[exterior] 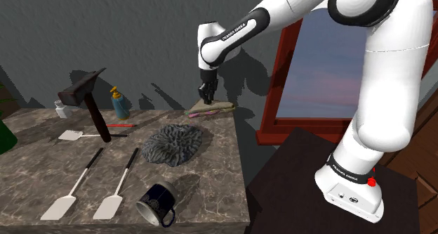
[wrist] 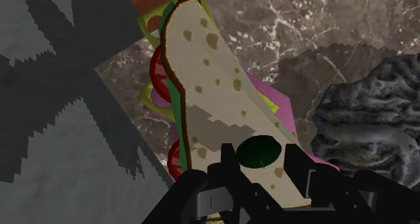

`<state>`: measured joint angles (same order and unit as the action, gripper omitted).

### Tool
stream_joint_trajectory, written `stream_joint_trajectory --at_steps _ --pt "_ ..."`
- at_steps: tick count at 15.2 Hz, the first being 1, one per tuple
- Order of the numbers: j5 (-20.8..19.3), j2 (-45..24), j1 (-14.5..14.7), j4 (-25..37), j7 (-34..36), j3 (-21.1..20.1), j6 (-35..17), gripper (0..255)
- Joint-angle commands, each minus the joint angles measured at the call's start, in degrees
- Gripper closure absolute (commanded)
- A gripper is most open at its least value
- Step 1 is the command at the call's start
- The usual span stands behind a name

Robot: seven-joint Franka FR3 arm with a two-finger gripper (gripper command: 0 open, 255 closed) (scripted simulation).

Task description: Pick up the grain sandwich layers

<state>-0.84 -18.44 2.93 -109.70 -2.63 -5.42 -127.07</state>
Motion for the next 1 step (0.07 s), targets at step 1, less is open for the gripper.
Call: stream_joint_trajectory --at_steps 1 --pt "0.0 0.1 0.0 0.4 0.0 0.0 0.5 255"
